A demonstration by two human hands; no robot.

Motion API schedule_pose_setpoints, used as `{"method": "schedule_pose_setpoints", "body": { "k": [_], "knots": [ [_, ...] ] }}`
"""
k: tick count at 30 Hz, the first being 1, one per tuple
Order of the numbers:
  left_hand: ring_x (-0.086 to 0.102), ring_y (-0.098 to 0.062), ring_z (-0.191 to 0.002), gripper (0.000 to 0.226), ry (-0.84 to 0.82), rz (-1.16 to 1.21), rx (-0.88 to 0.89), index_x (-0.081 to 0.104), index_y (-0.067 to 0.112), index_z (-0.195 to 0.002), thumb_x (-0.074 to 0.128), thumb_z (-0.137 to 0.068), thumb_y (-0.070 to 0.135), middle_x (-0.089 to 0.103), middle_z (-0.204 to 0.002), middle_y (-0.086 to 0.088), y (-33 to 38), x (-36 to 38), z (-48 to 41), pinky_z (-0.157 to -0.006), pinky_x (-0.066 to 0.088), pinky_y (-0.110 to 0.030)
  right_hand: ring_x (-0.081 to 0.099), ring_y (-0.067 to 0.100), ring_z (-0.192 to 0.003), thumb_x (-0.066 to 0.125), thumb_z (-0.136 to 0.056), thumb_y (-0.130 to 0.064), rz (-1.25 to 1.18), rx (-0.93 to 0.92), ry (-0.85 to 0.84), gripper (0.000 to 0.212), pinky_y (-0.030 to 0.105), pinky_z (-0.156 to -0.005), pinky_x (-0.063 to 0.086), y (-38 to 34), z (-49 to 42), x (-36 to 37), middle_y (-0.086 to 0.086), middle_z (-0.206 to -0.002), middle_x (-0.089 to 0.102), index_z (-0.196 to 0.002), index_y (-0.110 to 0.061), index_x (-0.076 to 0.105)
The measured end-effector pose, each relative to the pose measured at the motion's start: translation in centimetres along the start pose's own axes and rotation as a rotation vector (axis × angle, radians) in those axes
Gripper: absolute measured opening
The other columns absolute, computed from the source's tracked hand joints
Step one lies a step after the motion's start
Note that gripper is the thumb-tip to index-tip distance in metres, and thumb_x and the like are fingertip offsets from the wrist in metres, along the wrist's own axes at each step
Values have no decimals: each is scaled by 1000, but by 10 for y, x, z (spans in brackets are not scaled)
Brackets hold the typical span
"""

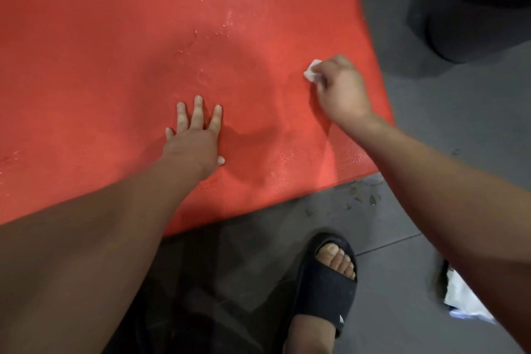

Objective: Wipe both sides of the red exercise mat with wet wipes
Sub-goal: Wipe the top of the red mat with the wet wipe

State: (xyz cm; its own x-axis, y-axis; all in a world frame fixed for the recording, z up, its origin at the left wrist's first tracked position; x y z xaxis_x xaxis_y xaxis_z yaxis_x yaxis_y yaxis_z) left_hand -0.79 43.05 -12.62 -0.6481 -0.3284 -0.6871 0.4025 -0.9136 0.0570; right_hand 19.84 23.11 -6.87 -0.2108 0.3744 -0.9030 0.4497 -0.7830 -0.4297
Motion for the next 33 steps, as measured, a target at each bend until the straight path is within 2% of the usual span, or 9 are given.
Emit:
{"method": "schedule_pose_setpoints", "body": {
  "k": [4, 9, 13, 15, 18, 24, 26, 30, 33],
  "knots": [
    [-26, -38, -151, 110, -13, -5, -19, -19, 34, -158, 70, -93, 41, -38, -161, -2, 1, -2, 2, -121, 15, -62, 62, 35, -90, 54, -79, 2, -95, -236, -153, 27, 41, -83, 49, -66, 41, 44, 13, -95, 67, -96, -12, 71],
    [-27, -37, -151, 109, -28, -3, -26, -19, 34, -158, 69, -94, 40, -39, -161, -2, 2, 0, 1, -122, 14, -62, 64, 29, -103, 58, -76, 6, -171, -554, -421, 32, 37, -93, 48, -98, 96, 59, 7, -107, 68, -99, -11, 72],
    [-27, -37, -150, 109, -28, -7, -34, -20, 34, -158, 69, -94, 39, -39, -160, -2, 2, 0, 0, -122, 13, -62, 64, 36, -93, 55, -77, 4, -27, -108, -10, 29, 33, -87, 43, -10, 31, 2, 16, -97, 69, -95, -9, 73],
    [-27, -38, -150, 109, -27, -9, -36, -20, 34, -158, 69, -94, 39, -40, -160, -2, 2, 0, 0, -122, 13, -62, 63, 37, -93, 54, -81, 2, 22, 66, 59, 26, 32, -85, 42, 23, 26, -12, 19, -95, 66, -97, -7, 73],
    [-27, -39, -150, 110, -33, -21, -42, -21, 33, -157, 69, -95, 39, -40, -160, -3, 3, 0, 0, -122, 13, -62, 63, 38, -94, 54, -82, 0, -3, -30, -16, 27, 34, -87, 45, -1, 55, 9, 16, -98, 67, -100, -9, 72],
    [-27, -41, -150, 110, -38, -41, -50, -22, 31, -157, 68, -95, 38, -40, -160, -5, 4, 3, -2, -121, 14, -63, 61, 33, -101, 54, -91, -4, -27, -586, -387, 22, 40, -91, 51, -66, 133, 45, 11, -106, 64, -107, -8, 69],
    [-26, -42, -150, 109, -36, -52, -53, -22, 31, -157, 68, -96, 38, -40, -160, -6, 5, 3, -2, -121, 14, -64, 60, 35, -97, 52, -88, -5, 53, -499, -310, 24, 42, -87, 51, -38, 98, 35, 11, -101, 64, -104, -13, 68],
    [-25, -44, -149, 109, -35, -50, -59, -23, 29, -157, 67, -96, 37, -40, -160, -8, 6, 1, -3, -120, 15, -66, 59, 42, -84, 54, -87, -2, 118, -26, -26, 17, 42, -77, 46, 19, 49, -4, 19, -90, 61, -96, -7, 67],
    [-26, -45, -149, 108, -42, -44, -59, -23, 28, -157, 67, -96, 35, -40, -159, -8, 7, 3, -3, -120, 15, -66, 60, 38, -89, 52, -83, 0, -28, -168, -133, 23, 41, -82, 47, -31, 90, 25, 16, -94, 64, -99, -7, 67]
  ]
}}
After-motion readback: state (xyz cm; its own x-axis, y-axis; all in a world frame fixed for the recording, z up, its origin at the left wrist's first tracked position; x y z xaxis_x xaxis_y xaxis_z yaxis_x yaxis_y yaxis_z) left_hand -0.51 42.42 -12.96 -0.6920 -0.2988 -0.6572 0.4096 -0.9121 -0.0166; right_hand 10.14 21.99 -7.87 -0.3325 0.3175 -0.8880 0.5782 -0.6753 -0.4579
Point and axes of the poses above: each hand's wrist, its own z-axis away from the middle knuckle, its own x-axis out of the palm, y = z × x, the point moved 9 cm from there along -z, towards the middle knuckle
